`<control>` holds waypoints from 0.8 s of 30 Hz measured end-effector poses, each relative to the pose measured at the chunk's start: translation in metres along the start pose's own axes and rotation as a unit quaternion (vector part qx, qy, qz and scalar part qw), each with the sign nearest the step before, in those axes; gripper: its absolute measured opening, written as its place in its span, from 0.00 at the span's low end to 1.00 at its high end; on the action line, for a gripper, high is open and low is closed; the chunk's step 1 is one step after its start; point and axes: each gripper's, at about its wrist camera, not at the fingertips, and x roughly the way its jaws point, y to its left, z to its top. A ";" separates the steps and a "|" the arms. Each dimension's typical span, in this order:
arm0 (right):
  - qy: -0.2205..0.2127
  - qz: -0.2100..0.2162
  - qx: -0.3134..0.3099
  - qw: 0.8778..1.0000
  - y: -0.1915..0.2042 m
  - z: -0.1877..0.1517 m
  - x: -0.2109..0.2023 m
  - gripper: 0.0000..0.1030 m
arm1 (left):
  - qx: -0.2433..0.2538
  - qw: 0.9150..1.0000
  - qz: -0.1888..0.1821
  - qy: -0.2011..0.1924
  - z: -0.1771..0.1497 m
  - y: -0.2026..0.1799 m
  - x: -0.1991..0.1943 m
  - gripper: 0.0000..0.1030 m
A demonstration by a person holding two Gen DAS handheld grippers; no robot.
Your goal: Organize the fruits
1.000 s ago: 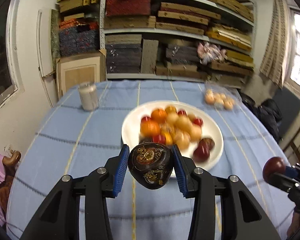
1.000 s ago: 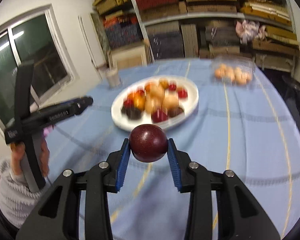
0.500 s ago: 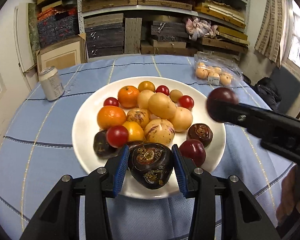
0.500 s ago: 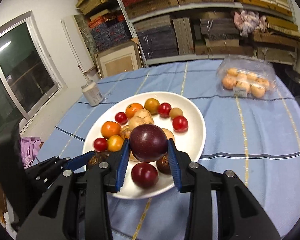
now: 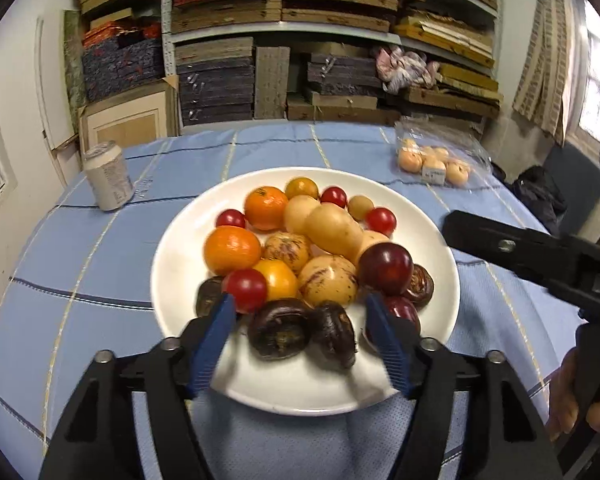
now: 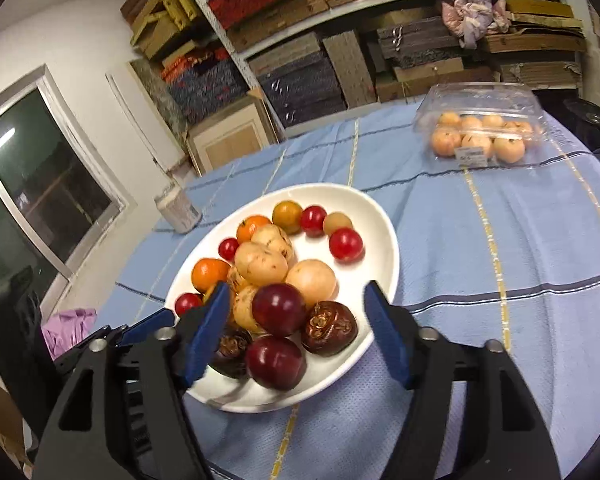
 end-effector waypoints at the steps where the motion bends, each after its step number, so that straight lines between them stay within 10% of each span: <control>1: -0.010 -0.005 0.001 1.000 0.001 -0.001 -0.006 0.80 | -0.003 1.000 0.003 -0.006 0.000 0.002 -0.004 0.72; 15: -0.133 -0.114 -0.075 0.982 0.053 -0.072 -0.090 0.95 | -0.040 0.995 0.047 -0.075 -0.042 0.014 -0.090 0.94; 24: -0.113 -0.143 -0.073 0.981 0.065 -0.100 -0.103 0.96 | -0.035 0.993 0.067 -0.088 -0.074 0.010 -0.120 0.96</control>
